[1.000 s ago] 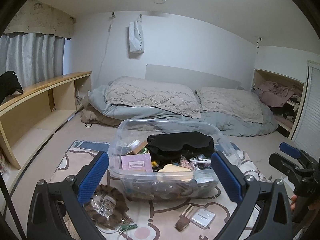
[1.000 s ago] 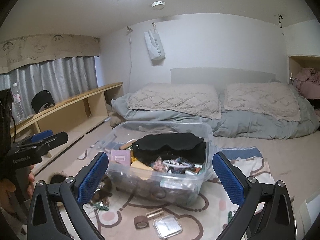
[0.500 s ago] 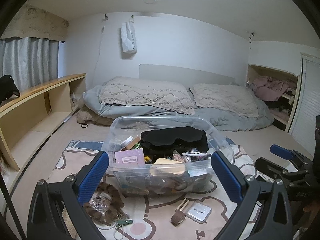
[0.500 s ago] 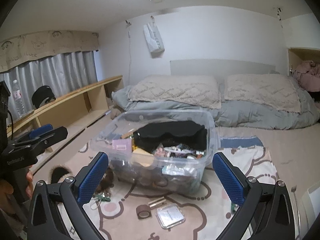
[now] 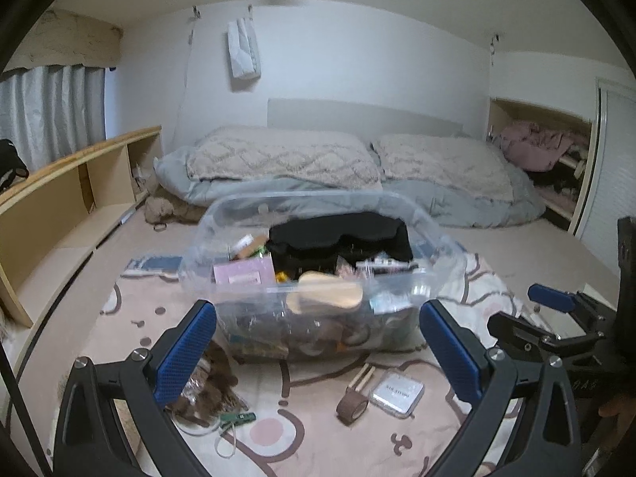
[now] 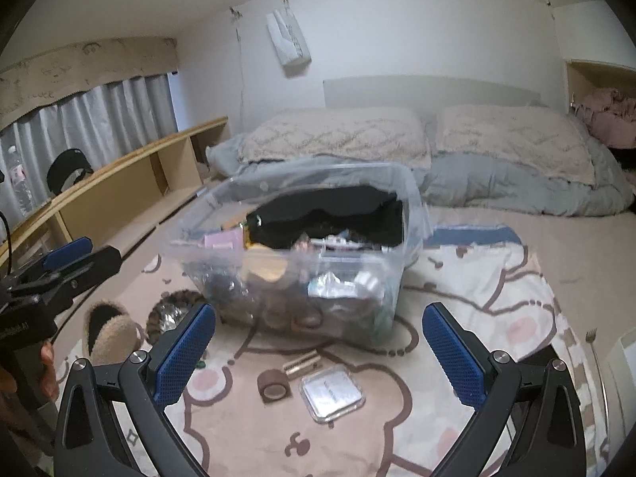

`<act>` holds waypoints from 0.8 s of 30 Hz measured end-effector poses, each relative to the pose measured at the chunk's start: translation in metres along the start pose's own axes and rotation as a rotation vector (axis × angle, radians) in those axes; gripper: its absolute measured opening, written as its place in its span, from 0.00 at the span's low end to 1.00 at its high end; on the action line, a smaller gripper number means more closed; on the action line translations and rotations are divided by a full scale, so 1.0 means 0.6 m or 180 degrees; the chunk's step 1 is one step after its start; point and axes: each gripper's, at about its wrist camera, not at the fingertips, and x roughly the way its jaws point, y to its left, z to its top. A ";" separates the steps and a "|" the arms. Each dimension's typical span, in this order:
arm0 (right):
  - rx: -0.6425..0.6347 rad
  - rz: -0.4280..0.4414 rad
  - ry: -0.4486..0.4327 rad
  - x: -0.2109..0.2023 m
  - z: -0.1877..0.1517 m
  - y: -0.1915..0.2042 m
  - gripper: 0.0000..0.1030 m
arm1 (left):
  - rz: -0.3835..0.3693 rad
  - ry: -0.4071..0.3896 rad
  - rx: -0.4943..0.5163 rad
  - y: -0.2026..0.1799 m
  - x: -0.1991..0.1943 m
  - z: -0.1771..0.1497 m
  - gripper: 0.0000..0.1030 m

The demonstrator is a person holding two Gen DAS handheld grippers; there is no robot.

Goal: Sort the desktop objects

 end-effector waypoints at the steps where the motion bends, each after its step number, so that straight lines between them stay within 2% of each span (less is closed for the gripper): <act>1: 0.0008 -0.0010 0.0015 0.004 -0.003 -0.001 1.00 | 0.0001 0.0045 -0.0010 -0.001 0.006 -0.006 1.00; 4: 0.0047 -0.0042 0.0086 0.019 -0.014 -0.007 1.00 | 0.0147 0.0038 -0.0089 0.003 0.016 -0.023 1.00; 14: -0.0310 -0.0329 0.0611 0.102 -0.074 -0.005 1.00 | 0.0166 0.0482 -0.0076 0.018 0.080 -0.087 1.00; 24: -0.0216 -0.0549 0.1287 0.199 -0.118 -0.014 1.00 | 0.0263 0.0878 0.0010 0.037 0.137 -0.146 1.00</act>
